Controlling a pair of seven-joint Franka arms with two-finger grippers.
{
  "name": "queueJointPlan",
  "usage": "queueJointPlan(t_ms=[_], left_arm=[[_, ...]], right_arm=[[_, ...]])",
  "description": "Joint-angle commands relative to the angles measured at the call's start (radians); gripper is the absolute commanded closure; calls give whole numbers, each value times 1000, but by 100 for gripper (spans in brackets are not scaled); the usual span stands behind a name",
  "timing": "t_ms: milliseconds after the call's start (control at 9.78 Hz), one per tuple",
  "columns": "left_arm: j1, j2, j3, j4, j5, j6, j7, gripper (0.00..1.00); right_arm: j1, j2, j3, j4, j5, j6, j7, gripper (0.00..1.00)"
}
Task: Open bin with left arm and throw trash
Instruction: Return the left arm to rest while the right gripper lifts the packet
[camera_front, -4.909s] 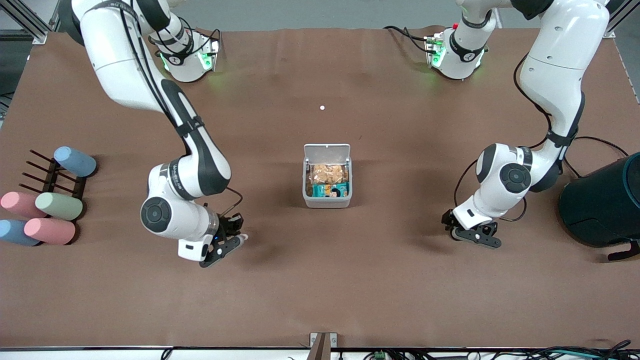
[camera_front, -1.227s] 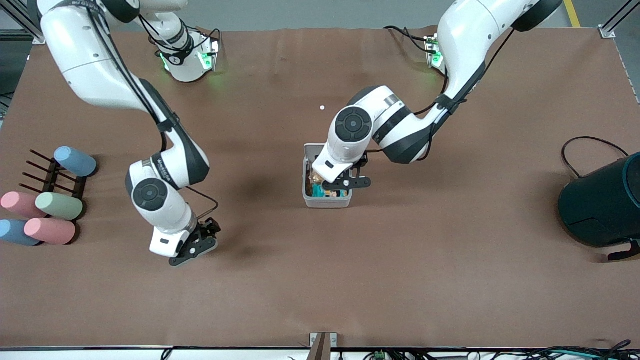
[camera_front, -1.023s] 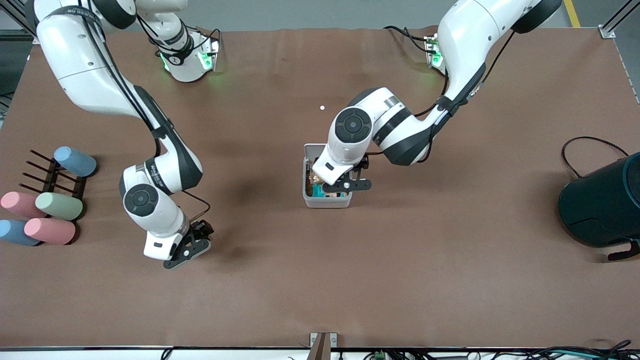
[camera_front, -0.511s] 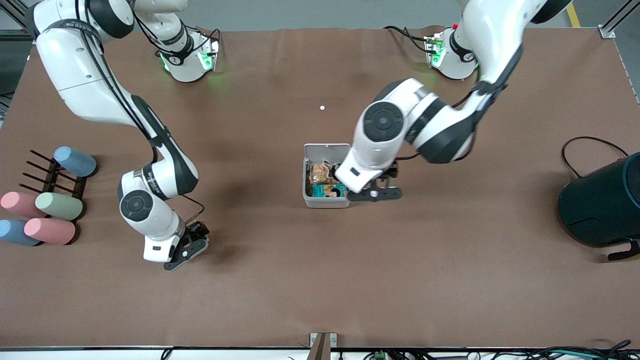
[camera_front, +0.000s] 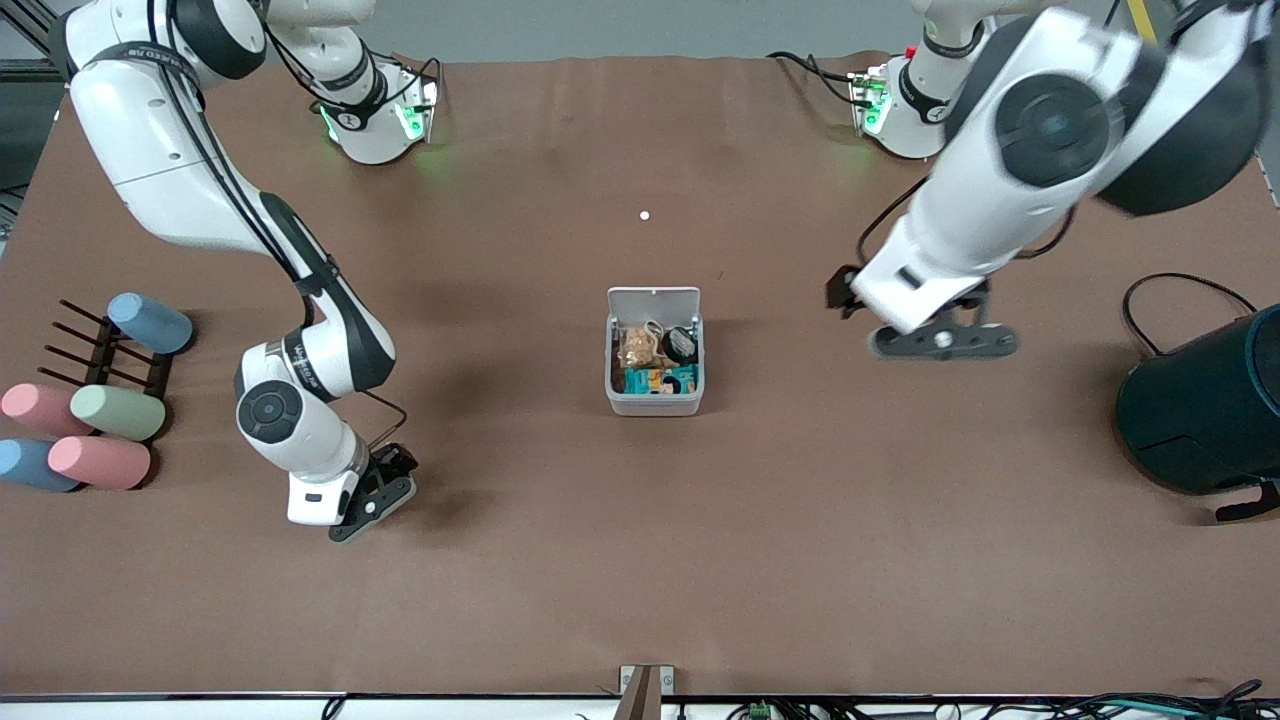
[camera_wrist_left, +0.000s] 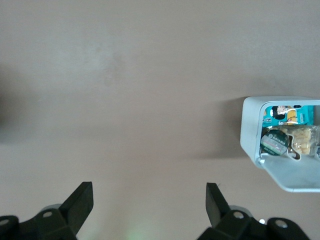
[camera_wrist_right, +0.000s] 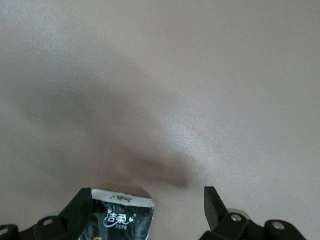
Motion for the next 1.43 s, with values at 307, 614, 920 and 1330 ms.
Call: queueJointPlan(t_ms=[307,614,920,1330], left_arm=[[204,-260,45,-159,-157,-51,298,1],[-173,-381,517,-259,-213,-51,370,0],[-193,-409,545,-294,-209,-40,377,0],[-183,-391,556,-265,-195,-9,377,0]], right_arm=[[-34,-7,43,-3,39,-85,-9,3],[-44,-1,41,-6,44,-90,-6,10],[-43,-1,41,-8,45,-123,-7,36],[-40,-1,41,-6,91,-128,-6,53]])
